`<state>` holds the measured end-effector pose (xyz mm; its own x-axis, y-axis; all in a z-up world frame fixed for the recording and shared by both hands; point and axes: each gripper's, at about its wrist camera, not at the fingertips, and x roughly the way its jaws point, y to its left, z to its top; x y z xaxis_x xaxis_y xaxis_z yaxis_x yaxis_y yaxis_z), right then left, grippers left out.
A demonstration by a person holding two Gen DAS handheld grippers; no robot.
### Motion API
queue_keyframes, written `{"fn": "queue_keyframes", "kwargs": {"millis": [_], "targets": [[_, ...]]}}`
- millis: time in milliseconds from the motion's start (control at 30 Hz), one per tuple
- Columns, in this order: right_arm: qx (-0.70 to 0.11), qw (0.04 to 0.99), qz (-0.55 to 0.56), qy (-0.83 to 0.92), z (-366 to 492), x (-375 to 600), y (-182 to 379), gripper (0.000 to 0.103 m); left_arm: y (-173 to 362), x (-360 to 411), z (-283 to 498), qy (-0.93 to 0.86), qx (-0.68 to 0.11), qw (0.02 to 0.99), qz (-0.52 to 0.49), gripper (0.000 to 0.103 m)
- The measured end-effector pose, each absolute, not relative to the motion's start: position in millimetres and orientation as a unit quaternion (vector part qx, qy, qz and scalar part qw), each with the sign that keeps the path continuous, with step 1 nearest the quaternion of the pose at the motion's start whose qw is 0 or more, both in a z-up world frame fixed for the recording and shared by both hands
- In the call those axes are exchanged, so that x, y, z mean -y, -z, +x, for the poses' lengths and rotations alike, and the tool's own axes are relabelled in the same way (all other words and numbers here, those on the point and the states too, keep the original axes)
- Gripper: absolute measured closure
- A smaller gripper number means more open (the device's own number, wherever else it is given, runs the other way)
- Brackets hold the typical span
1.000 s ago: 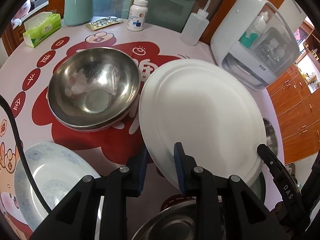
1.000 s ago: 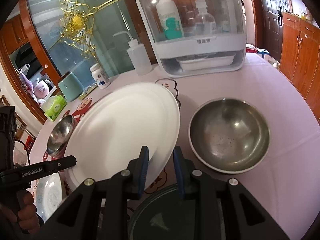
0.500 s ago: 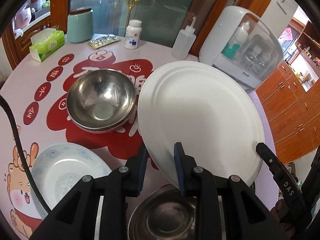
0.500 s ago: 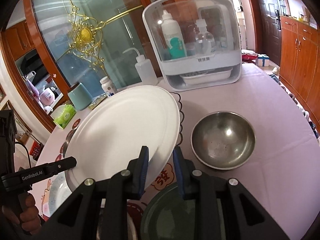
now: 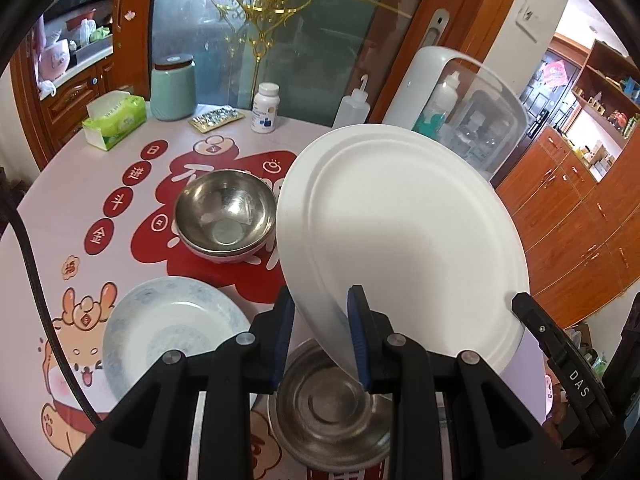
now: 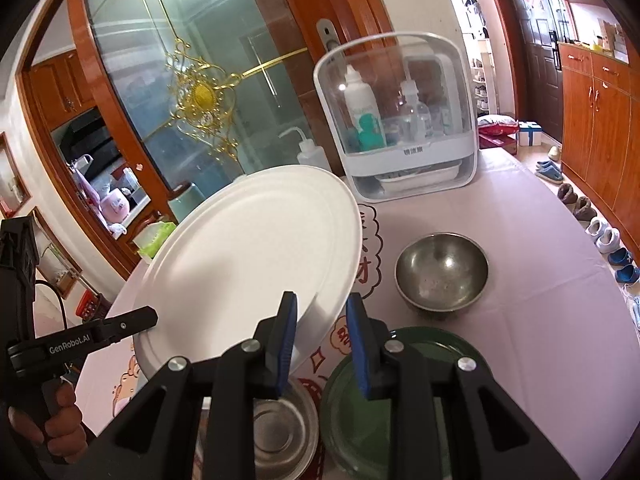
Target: Organize plates and bowls
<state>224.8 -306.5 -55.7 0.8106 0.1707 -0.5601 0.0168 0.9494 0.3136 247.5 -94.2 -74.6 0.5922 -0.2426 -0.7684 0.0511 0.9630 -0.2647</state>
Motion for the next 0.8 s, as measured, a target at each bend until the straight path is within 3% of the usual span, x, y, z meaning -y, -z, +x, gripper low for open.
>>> {"fn": "queue_keyframes", "kwargs": {"millis": [333,800], "targets": [[-0.285,0.945,0.150,-0.051,177.1,295.9,37.4,0.078,49.8,85.4,197.1,0.086,-0.421,0.898,-0.093,0.078],[-0.296,0.945,0.128,-0.058,117.9,266.2,37.6,0.078,54.1,66.5,130.0,0.078,-0.426,0.898,-0.078,0.074]]}}
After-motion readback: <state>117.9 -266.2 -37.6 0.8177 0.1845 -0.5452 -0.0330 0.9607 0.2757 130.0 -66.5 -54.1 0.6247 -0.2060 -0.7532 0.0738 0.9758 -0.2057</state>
